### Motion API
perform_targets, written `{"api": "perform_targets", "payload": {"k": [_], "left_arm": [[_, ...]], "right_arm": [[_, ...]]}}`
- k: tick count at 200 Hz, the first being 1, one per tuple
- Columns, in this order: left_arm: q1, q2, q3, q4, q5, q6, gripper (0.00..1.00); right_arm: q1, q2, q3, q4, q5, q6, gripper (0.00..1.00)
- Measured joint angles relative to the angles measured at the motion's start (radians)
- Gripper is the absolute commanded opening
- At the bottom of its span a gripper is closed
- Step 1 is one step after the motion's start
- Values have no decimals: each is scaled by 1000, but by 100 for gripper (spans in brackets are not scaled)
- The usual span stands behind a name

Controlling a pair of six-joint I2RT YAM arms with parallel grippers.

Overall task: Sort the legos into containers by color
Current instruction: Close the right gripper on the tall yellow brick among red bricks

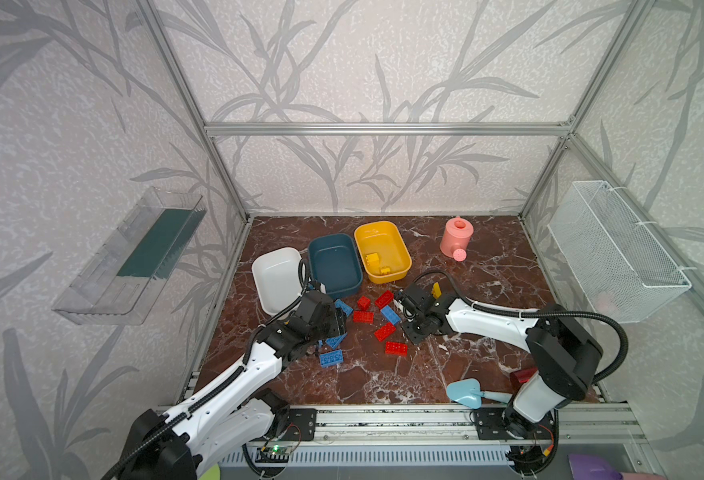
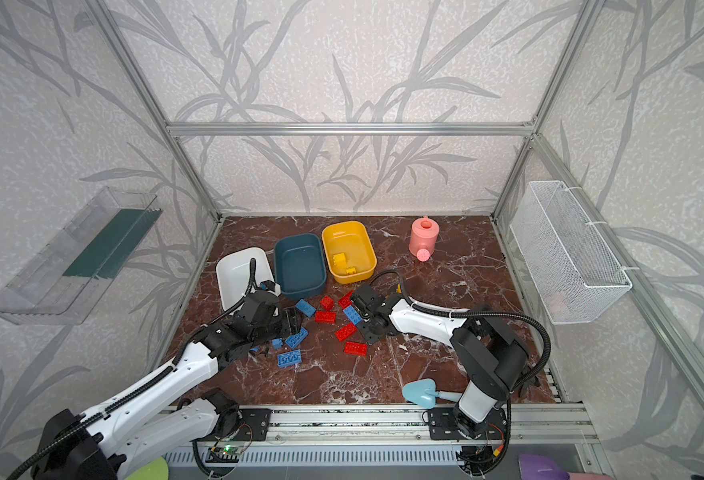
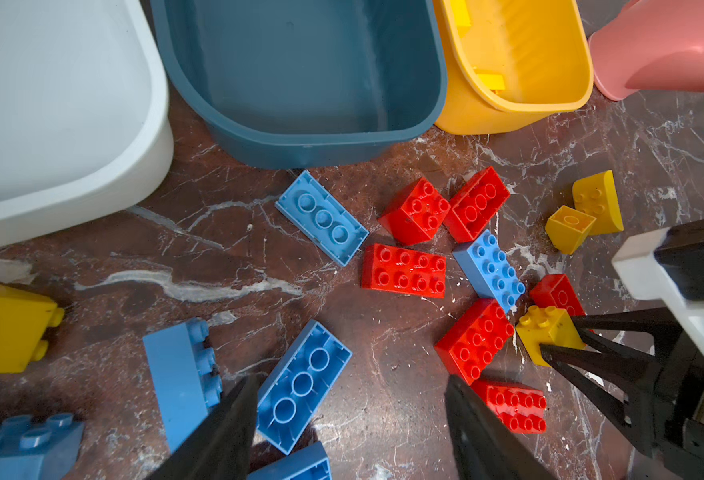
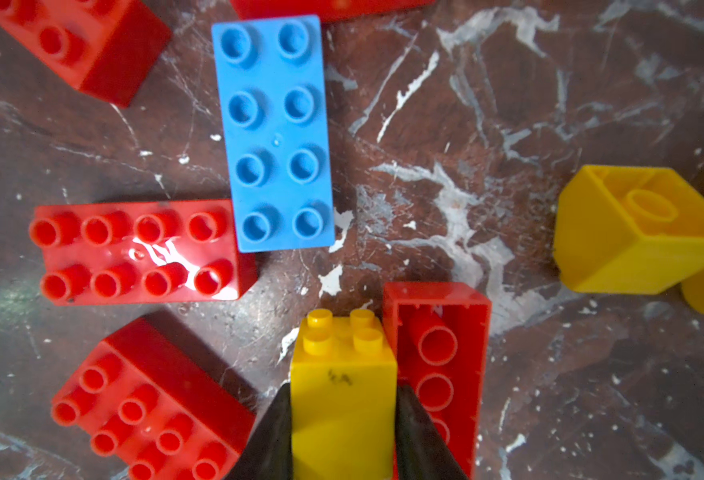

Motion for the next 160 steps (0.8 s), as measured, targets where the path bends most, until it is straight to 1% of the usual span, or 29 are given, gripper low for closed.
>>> {"api": "perform_targets", "payload": {"k": [28,82,160], "left_arm": [[0,0,0,0,0,0,72],[0,0,0,-1,0,0,72],[-2,3,0,-3,3,0,71]], "right_arm": [[0,0,9,-7,6,0,30],[0,-18,14,-21,17,1,31],[0,-30,98,-57,27,2,31]]}}
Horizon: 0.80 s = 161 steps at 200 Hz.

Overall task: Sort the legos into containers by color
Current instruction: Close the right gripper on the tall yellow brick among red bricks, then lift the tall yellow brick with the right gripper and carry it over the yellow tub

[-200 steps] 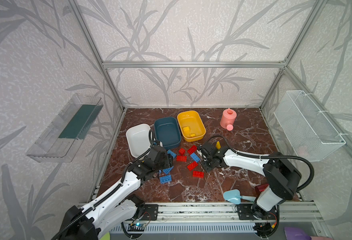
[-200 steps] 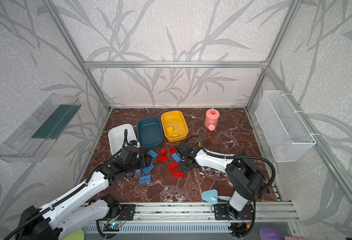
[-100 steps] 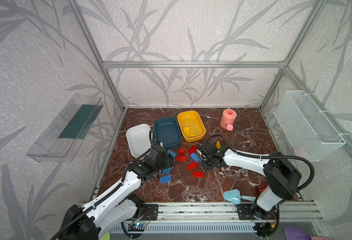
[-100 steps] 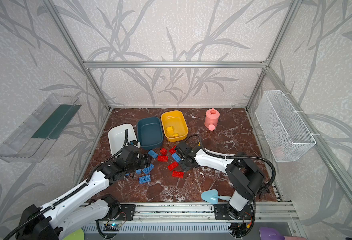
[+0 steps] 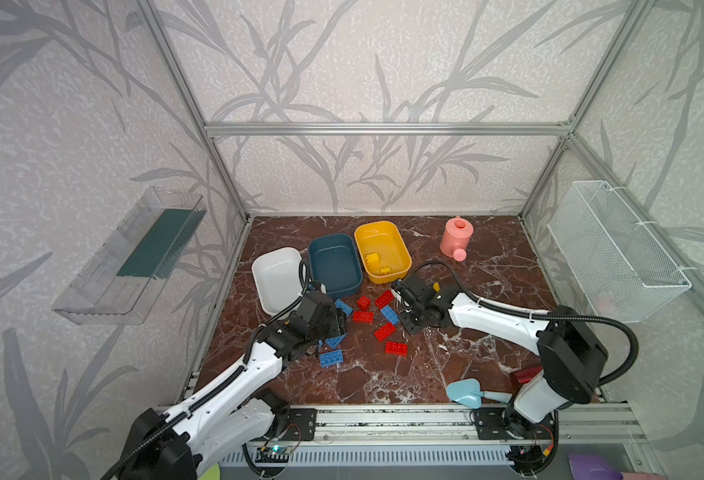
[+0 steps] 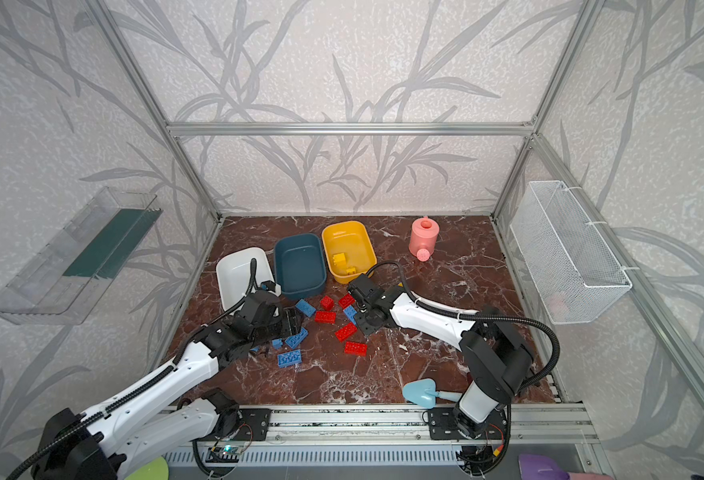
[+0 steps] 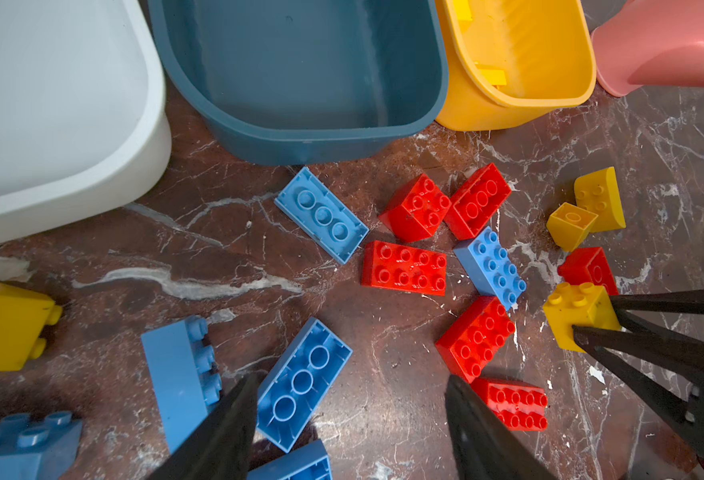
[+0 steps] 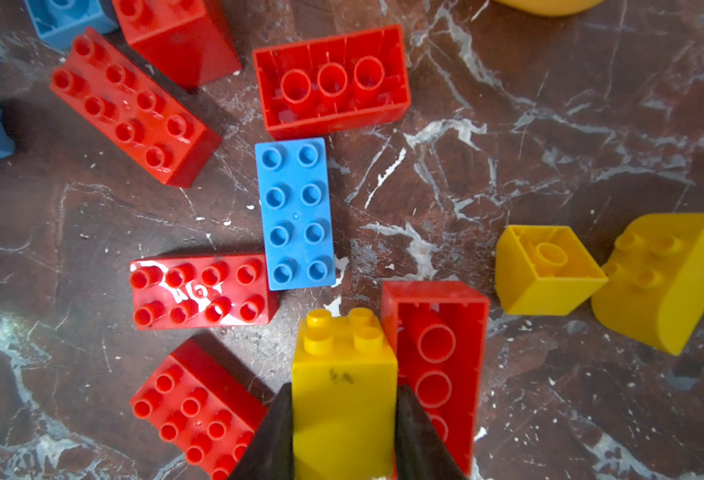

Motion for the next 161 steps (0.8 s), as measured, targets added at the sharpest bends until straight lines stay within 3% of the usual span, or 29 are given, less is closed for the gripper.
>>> {"api": "perform_targets", "payload": {"k": [40,66,100,161], "left_arm": [[-1,14,0,0,1,0,72],[-5,21,0,0,5,-4,72],[-6,21,0,1,5,-7,72],[-6,21,0,2,6,-10,72]], "right_arm": [[0,8,14,-5,2,0,32],[-2,44,20,-14,11,10,49],[-3,61,23,-25,24,20,61],[0,58,23,-28,19,34,58]]}}
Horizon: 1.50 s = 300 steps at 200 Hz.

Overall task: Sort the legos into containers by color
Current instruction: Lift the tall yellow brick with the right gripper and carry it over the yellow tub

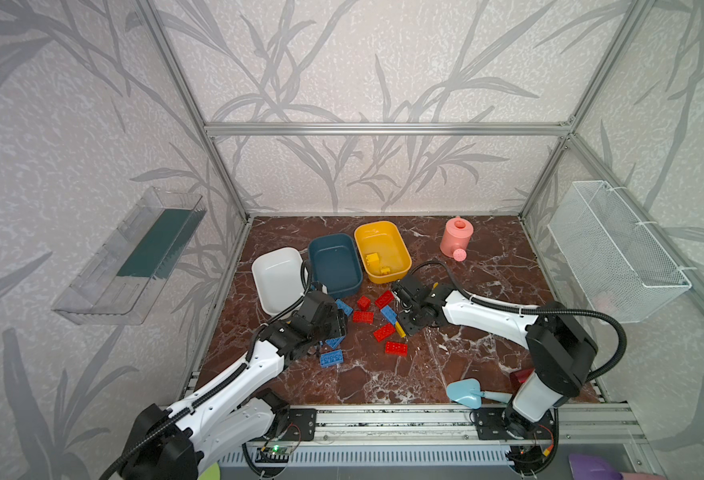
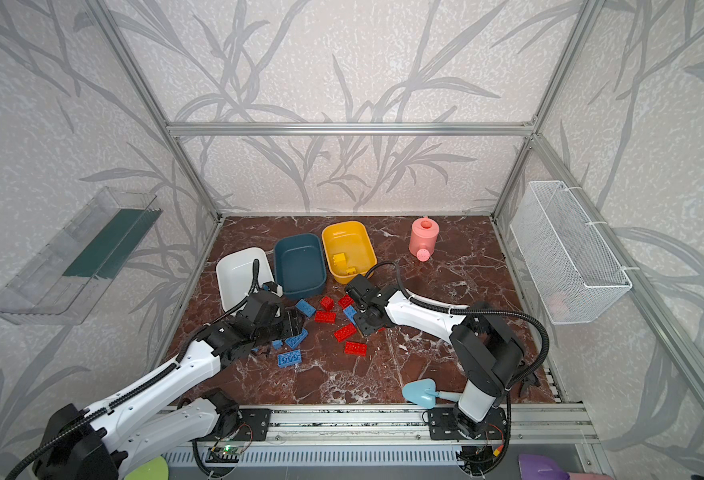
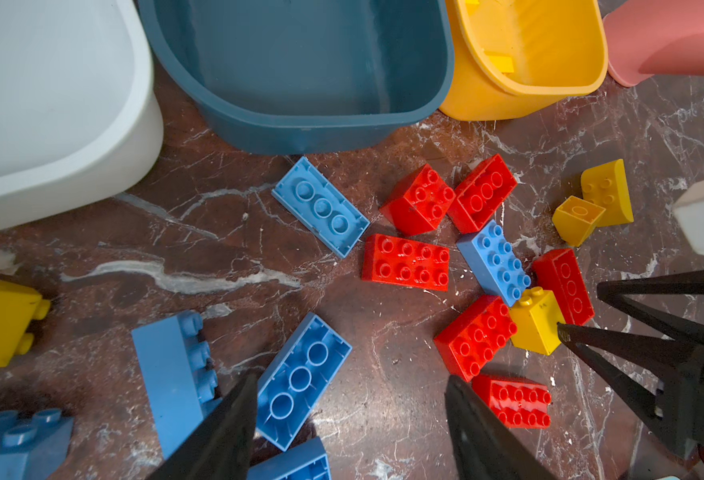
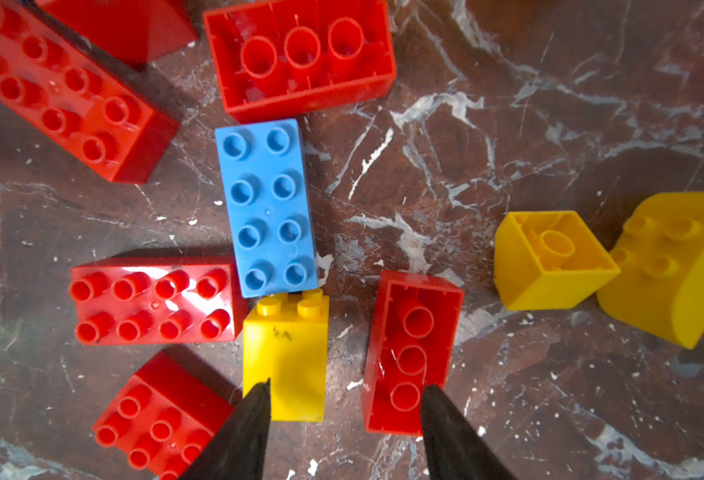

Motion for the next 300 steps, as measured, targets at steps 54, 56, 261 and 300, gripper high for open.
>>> {"api": "perform_targets", "payload": {"k": [54,56,261,300], "left_arm": [[0,-1,-10,3,2,-6,72],[0,-1,-11,3,2,-6,72],[-2,-179,82,-153,-6,16,83],[-2,-265,179,-219,-46,77,97]], "right_arm": [[38,25,24,-1,-11,8,50],[39,29,26,0,-11,10,50],[39,11,121,-79,-9,20,25],[18,-14,230,-97,-19,3,25]]}}
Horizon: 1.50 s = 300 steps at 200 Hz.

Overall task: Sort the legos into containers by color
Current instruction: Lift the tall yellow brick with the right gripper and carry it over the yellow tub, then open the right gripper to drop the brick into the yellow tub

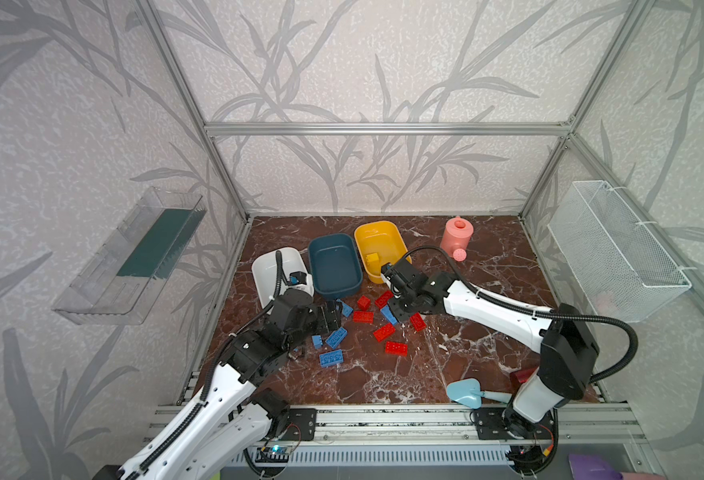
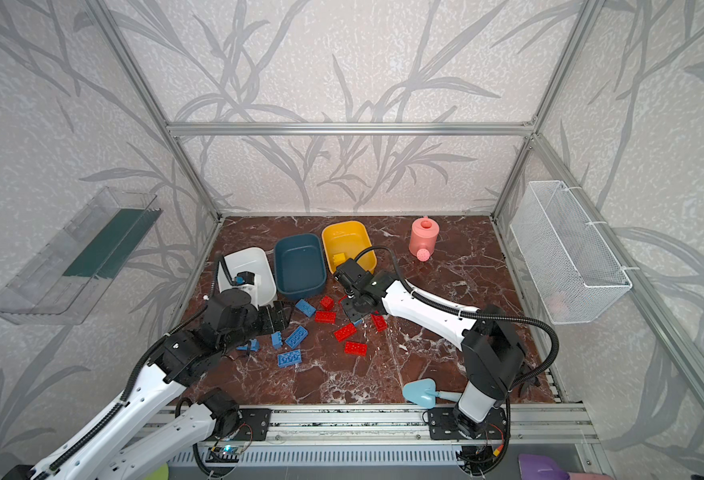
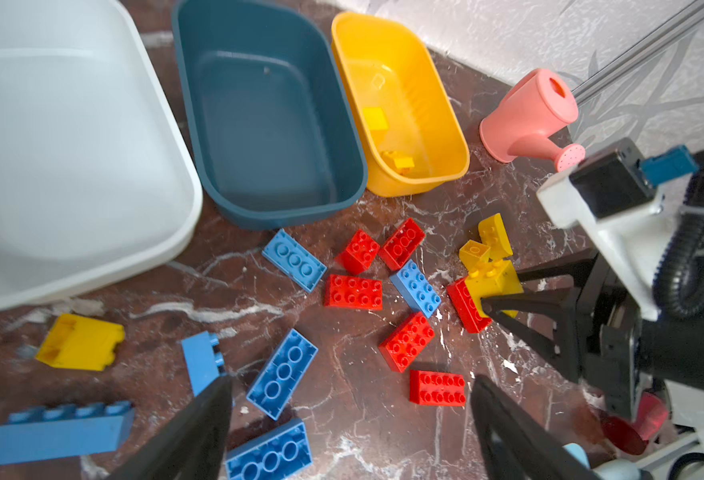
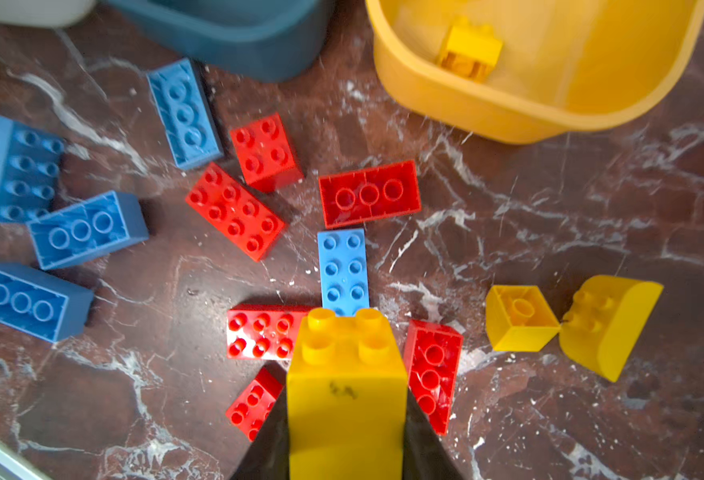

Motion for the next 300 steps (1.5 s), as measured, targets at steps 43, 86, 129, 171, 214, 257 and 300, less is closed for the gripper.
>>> {"api": "perform_targets", "payload": {"k": [43,86,129,171,214,257,300], "left_arm": [[0,-34,68,-89,-110,73,99],[0,-57,58,-117,-189,125,99],[0,-19,-5,-125,-218,140,99],[0,-14,-13,-124,-230,135,99],[3,18,-13,-132,-249,128,99],[6,24,-13,-143,-260,126,99],[16,30,-13,-151,-267,126,99]], "right_arm": [[-58,2,91,-1,-25,-16,25],[-124,79,207,39,-73,-61,25],[-176,268,411,36,-127,-87,25],[-218,474,627,19,-172,-98,26],[-274,673,853,-61,-219,-103,27],[-307,801,1023,-158,-234,-109,43],[-306,809,1052,-186,-238,-124,66]]}}
